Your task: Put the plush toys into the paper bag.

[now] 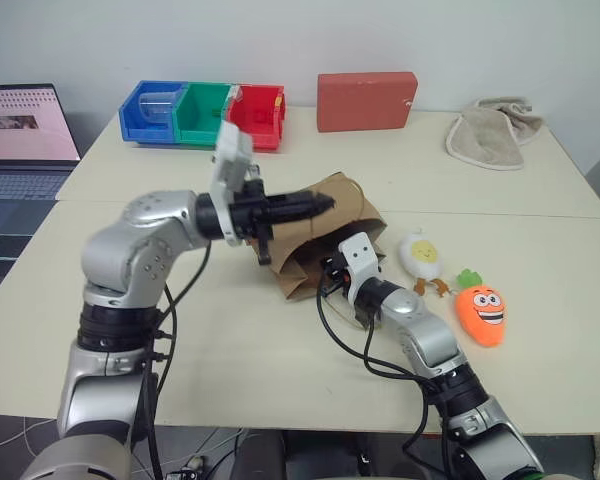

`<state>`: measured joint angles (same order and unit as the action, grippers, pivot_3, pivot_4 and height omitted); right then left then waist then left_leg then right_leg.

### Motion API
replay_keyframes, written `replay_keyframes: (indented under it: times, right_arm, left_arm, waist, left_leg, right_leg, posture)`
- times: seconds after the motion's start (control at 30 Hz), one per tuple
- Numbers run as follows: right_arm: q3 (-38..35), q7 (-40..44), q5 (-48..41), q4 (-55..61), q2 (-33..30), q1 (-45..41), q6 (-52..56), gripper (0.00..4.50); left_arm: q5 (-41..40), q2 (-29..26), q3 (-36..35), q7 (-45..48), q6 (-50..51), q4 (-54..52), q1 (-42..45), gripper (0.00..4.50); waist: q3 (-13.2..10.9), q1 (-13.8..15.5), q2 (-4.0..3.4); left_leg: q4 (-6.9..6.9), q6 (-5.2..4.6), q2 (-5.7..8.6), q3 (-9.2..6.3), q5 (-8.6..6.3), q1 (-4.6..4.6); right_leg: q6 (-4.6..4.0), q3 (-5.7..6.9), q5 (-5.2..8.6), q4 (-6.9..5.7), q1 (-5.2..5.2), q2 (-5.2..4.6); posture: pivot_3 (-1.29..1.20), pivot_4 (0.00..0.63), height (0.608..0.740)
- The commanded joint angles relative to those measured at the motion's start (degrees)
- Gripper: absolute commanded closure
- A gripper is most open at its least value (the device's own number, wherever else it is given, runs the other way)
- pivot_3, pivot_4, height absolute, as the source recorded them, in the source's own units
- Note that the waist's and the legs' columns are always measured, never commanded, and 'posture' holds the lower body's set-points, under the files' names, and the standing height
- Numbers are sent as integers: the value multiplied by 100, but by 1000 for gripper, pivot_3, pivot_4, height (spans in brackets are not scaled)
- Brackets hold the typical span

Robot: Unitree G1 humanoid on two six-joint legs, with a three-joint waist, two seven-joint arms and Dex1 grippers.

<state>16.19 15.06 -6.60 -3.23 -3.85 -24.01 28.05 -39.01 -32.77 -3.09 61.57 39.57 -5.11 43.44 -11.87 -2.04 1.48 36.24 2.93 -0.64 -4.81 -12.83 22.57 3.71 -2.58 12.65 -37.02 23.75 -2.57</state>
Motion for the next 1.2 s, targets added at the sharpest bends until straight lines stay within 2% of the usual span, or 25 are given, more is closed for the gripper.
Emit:
replay_keyframes:
  times: [0.03,0.2,0.47,0.67,0.8,1.0,1.2]
  right_arm:
    - [-145,-41,3,62,103,25,67,4486]
    - [-179,-74,62,44,222,51,124,4486]
    - [-255,-106,117,37,328,56,208,4486]
    - [-373,-163,87,3,395,-42,228,4486]
    - [-434,-180,53,61,468,-58,289,4486]
    - [-421,-74,59,280,442,-42,183,4486]
    - [-203,476,68,1139,0,22,26,4486]
  left_arm:
    - [-24,-227,-428,-27,-250,282,579,4500]
    - [81,-378,-582,-17,-555,745,1255,4500]
    - [121,-287,-542,-51,-786,732,1354,4500]
    - [365,-438,-123,275,-864,369,816,4500]
    - [173,-447,-164,273,-681,120,608,4500]
    - [394,-491,-24,269,-784,-39,253,4500]
    - [568,-424,183,242,-877,-219,-30,4500]
  waist:
    - [0,-7,0]
    - [0,-13,0]
    - [0,-56,0]
    - [0,-82,0]
    - [0,-84,0]
    - [0,-104,0]
    - [0,-100,0]
  left_leg:
    - [0,0,0,0,0,-1]
    - [-1,0,-2,-3,0,1]
    - [-3,0,-5,-1,0,1]
    - [-4,0,-5,-1,0,0]
    - [-6,0,-6,-2,0,3]
    - [-6,0,-6,0,0,2]
    - [-5,0,-8,0,1,23]
  right_leg:
    - [0,0,0,-1,0,0]
    - [0,2,0,0,1,4]
    - [-1,0,0,-2,4,6]
    - [-1,-2,0,-2,4,6]
    - [-2,-2,-1,-5,8,6]
    - [-3,-4,-1,-5,9,7]
    - [-3,-4,-2,-7,29,8]
  posture:
    - [0,150,740]
    - [0,150,740]
    - [0,150,740]
    - [0,150,740]
    - [0,150,740]
    - [0,150,740]
    - [0,150,740]
